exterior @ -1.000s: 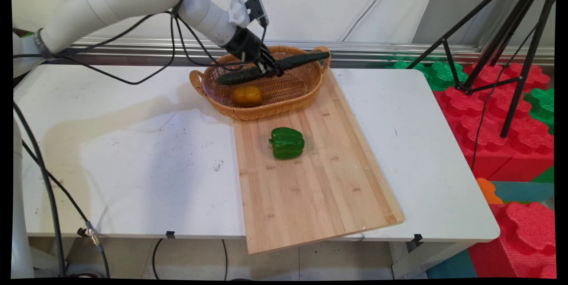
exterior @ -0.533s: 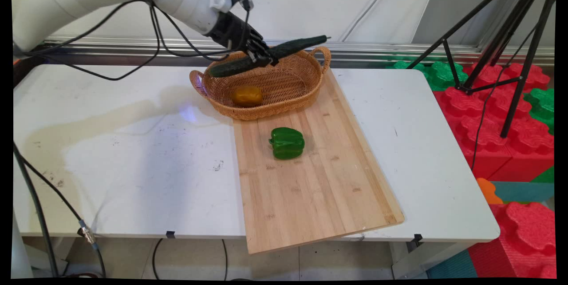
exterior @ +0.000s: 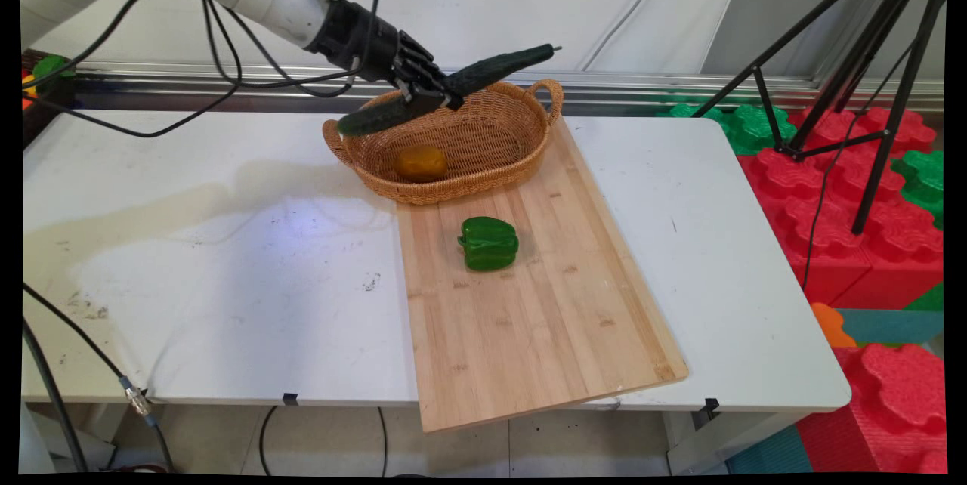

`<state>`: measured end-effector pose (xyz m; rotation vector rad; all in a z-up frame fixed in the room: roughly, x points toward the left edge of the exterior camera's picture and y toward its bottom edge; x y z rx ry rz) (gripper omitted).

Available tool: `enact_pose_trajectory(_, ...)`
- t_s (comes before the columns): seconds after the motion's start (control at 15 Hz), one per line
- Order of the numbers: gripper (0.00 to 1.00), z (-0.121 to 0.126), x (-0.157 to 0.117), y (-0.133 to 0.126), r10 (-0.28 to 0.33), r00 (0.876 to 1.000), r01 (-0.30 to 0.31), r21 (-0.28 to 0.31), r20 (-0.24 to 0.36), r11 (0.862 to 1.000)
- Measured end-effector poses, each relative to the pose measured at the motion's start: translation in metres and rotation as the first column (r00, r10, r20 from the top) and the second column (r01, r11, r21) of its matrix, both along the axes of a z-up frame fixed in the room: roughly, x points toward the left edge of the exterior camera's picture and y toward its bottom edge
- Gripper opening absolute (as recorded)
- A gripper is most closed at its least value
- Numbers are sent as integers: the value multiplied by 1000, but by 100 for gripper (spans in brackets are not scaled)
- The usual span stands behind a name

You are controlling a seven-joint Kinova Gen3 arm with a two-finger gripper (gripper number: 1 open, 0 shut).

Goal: Place the picked object on the cutting board

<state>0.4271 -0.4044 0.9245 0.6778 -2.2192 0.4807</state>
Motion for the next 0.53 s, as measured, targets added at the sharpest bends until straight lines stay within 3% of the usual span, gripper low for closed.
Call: enact_pose_trajectory(0.53, 0, -4, -18, 51, -41, 997, 47, 90, -60, 995)
